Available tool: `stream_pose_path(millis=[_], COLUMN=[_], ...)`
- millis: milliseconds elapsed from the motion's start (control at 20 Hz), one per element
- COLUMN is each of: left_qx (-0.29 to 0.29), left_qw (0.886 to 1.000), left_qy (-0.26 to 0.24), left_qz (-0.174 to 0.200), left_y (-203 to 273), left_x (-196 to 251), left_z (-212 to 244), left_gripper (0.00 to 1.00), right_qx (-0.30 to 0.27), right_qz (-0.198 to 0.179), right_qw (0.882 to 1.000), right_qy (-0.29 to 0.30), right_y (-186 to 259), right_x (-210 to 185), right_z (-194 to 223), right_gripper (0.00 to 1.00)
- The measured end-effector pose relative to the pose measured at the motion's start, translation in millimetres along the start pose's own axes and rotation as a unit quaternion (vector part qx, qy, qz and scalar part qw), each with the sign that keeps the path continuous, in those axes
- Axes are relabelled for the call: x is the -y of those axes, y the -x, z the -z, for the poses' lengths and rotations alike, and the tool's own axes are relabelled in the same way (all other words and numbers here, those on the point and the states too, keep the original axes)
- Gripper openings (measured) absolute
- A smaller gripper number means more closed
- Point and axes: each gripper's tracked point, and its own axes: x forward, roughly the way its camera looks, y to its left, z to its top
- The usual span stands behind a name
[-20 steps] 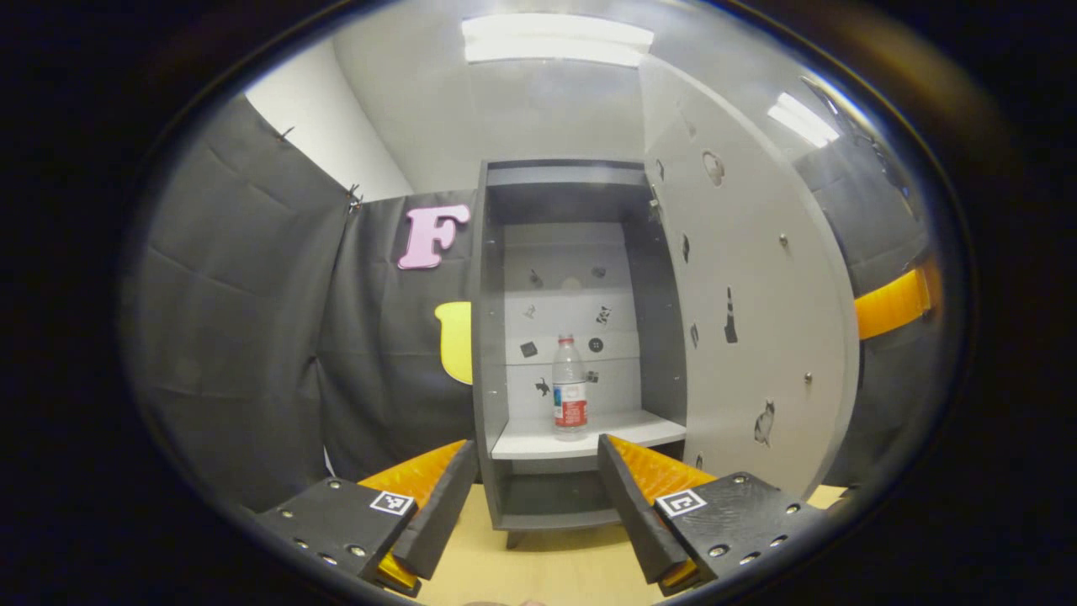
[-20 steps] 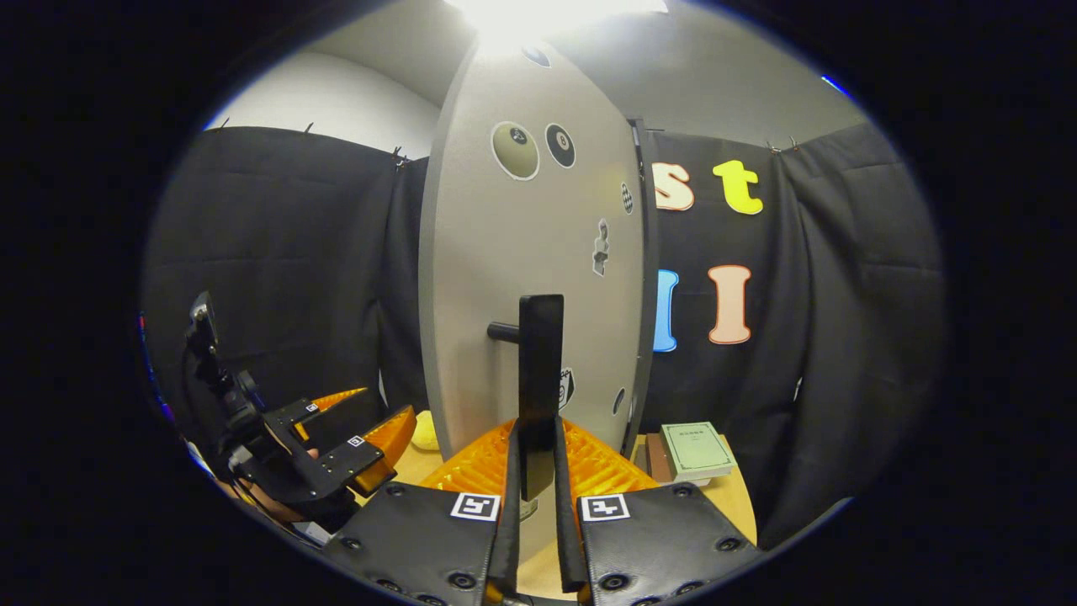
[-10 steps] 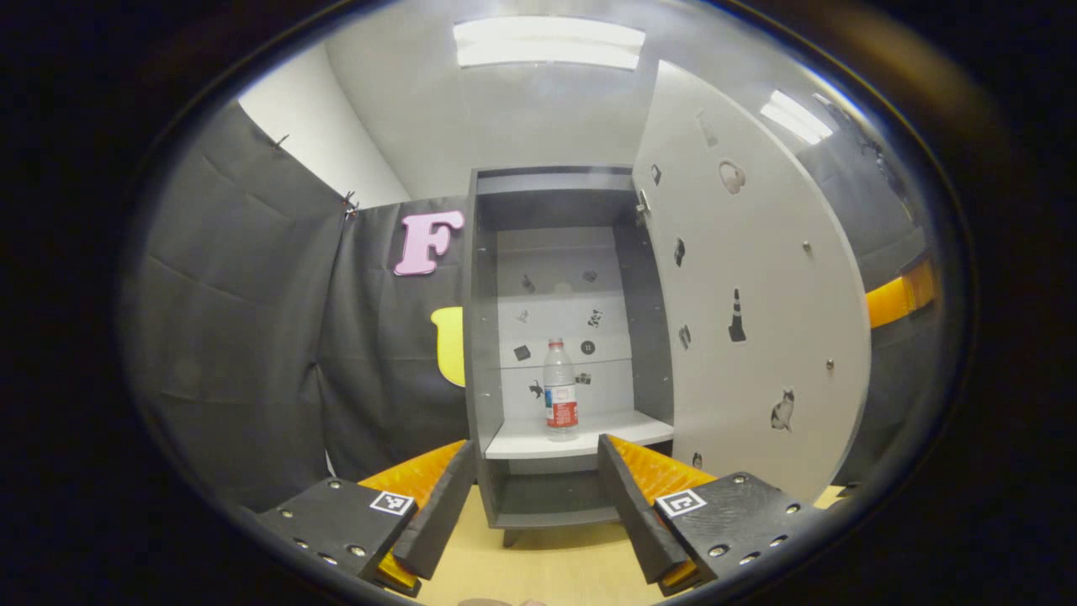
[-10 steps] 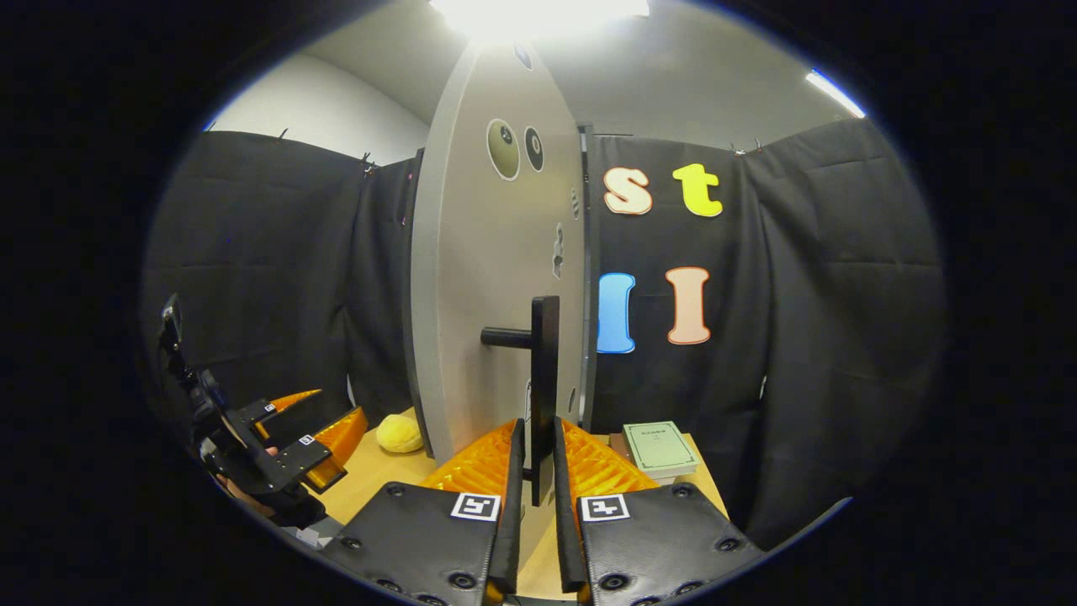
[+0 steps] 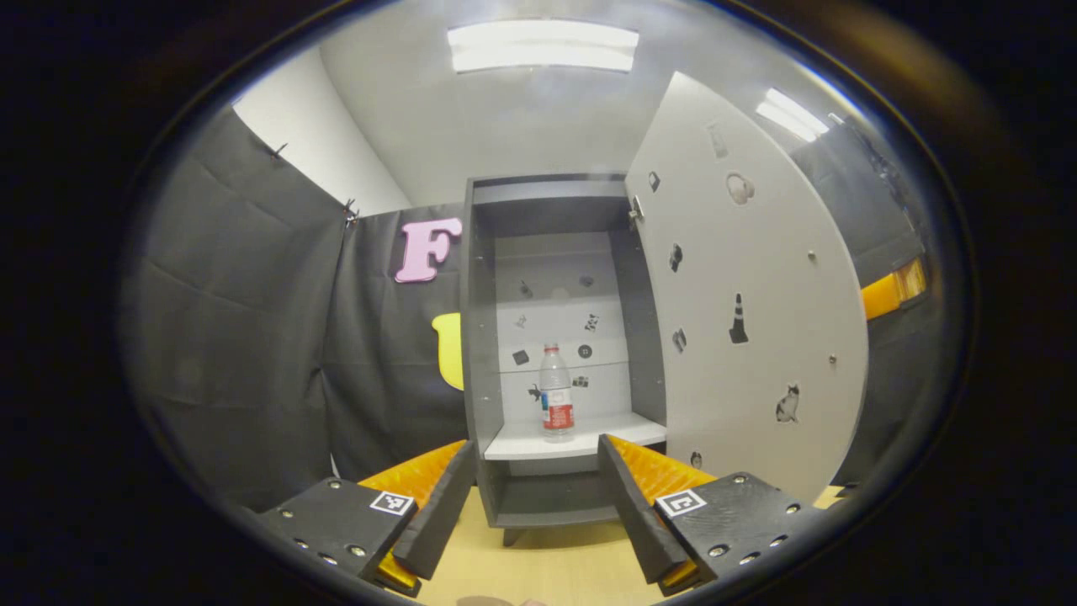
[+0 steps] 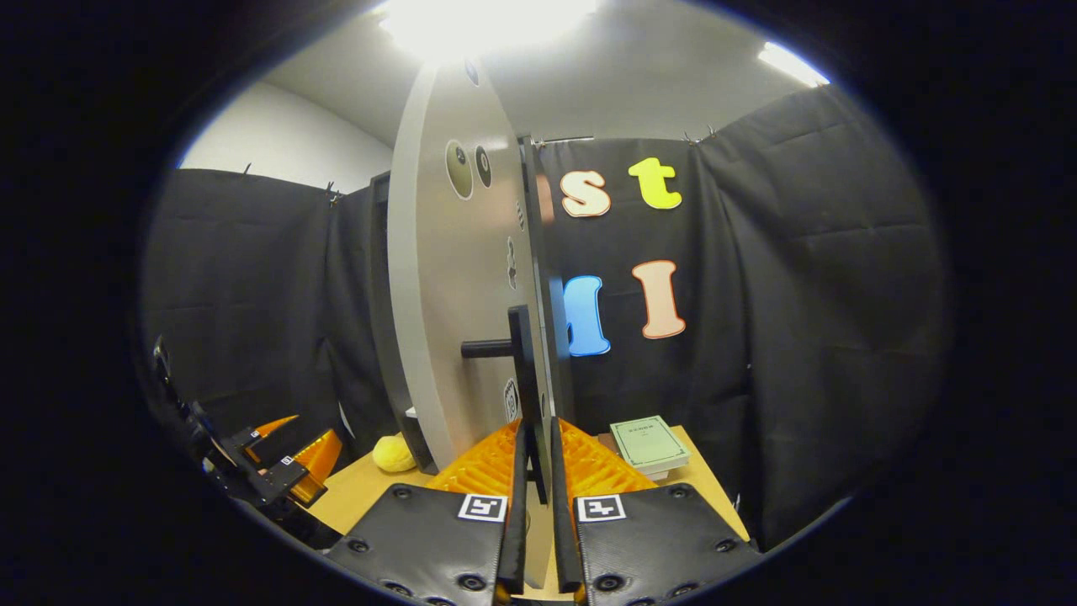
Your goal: Open the cabinet door with the right hand, grasp the bottle in the cabinet with the left hand and place it on the coaster, then close the cabinet door with the right hand.
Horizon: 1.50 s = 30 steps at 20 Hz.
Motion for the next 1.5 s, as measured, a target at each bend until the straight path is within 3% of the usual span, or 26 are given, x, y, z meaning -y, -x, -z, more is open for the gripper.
stream_pose_path(millis=[150,300,500,750,1050,1100,1500], left_qx=[0.002,0.004,0.012,0.02,0.005,0.002,-0.008], left_qw=[1.0,1.0,1.0,0.999,0.998,0.998,0.997], left_qy=[-0.001,0.003,0.001,0.012,0.005,0.008,0.021], left_qz=[0.0,0.005,0.019,0.034,0.056,0.06,0.073], left_y=[3.1,2.2,-7.9,-47.7,-131.0,-144.6,-247.6], left_x=[1.9,5.4,12.7,16.4,16.1,16.2,18.8], left_z=[-2.9,-8.3,-17.1,-25.7,-22.3,-22.3,-10.6], left_gripper=[0.86,0.89,0.89,0.86,0.86,0.9,0.86], right_qx=[-0.009,-0.004,-0.003,0.033,0.033,0.031,0.013], right_qz=[-0.012,0.021,0.055,0.103,0.163,0.175,0.241], right_qw=[1.0,1.0,0.998,0.994,0.986,0.984,0.97], right_qy=[0.002,0.02,0.01,0.006,0.005,0.006,-0.02], right_y=[10.1,25.3,40.8,40.1,38.6,38.2,29.4], right_x=[-3.7,21.0,46.8,75.9,103.3,108.7,134.8], right_z=[5.3,4.3,13.4,6.8,7.5,8.8,20.9], right_gripper=[0.16,0.13,0.18,0.99,0.98,0.98,0.98])
